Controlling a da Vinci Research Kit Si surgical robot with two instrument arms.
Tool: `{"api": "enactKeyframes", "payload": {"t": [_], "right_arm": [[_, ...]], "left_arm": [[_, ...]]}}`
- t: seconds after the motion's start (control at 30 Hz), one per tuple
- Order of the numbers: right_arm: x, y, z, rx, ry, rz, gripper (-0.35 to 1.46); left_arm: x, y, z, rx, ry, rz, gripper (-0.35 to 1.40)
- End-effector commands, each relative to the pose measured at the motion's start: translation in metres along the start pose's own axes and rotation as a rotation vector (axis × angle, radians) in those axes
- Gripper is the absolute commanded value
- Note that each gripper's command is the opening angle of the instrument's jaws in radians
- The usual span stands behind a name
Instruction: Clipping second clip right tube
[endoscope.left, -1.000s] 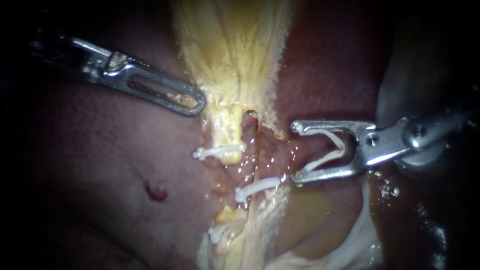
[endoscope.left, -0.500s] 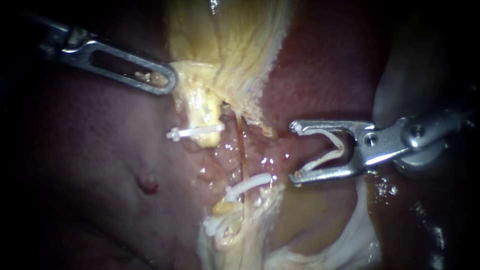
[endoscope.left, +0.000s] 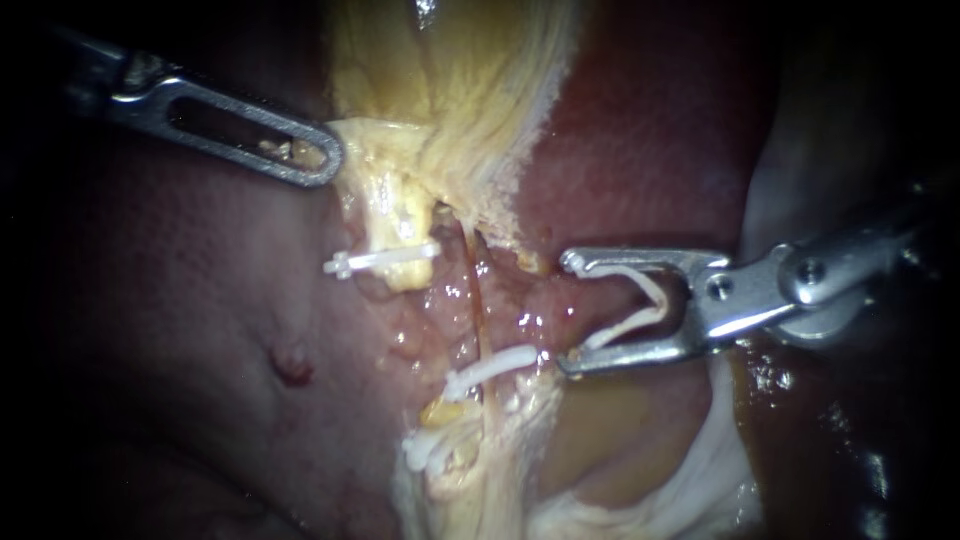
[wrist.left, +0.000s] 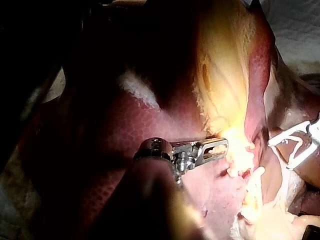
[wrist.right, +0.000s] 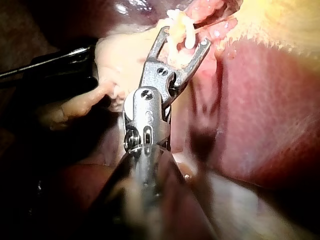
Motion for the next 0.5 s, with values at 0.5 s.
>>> {"api": "enactKeyframes", "payload": {"t": [0.5], "right_arm": [[-0.0048, 0.0019, 0.0044, 0.038, 0.003, 0.156, 0.50]], "left_arm": [[0.0001, -0.0004, 0.0003, -0.004, -0.002, 0.000, -0.35]]}}
